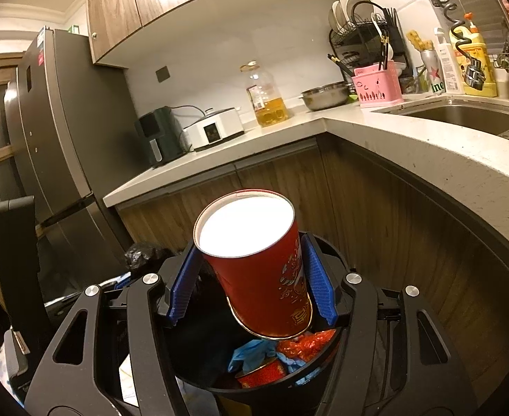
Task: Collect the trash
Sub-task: 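Open both tools to drop the red cup and black bag into the bin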
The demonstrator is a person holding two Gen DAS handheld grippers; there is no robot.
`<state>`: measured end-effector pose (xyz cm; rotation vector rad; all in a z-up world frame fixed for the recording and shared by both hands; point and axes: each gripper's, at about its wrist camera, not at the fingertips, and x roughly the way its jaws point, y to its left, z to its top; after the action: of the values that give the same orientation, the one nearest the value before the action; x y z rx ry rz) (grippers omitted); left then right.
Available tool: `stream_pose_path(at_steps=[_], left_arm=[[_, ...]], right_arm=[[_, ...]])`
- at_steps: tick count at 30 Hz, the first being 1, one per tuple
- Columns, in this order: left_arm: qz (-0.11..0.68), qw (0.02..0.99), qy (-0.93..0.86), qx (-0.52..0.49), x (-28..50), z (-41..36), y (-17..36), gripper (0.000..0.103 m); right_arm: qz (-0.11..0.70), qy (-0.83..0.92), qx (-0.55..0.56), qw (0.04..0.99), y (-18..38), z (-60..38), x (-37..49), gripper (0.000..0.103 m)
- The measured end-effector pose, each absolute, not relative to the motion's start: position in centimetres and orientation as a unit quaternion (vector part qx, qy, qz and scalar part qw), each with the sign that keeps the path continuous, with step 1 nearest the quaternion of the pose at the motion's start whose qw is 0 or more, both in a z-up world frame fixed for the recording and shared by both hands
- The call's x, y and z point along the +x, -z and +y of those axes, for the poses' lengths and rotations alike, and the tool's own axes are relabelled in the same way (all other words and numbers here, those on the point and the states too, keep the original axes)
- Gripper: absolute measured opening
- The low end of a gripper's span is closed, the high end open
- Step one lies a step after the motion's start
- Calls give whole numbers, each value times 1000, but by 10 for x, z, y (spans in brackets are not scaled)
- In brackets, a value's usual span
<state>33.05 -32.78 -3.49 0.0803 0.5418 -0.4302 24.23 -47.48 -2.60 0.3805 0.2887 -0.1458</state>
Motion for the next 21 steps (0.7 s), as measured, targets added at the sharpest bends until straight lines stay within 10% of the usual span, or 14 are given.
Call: stream_pose_path(at_steps=[9,21], left_arm=[[260,945,198,12,331,-303,36,77],[239,963,117,-27,309,-240,23,95]], right_arm=[[153,76,193,966,30,-477,251,59],[160,80,171,969,25,-457,245,76]])
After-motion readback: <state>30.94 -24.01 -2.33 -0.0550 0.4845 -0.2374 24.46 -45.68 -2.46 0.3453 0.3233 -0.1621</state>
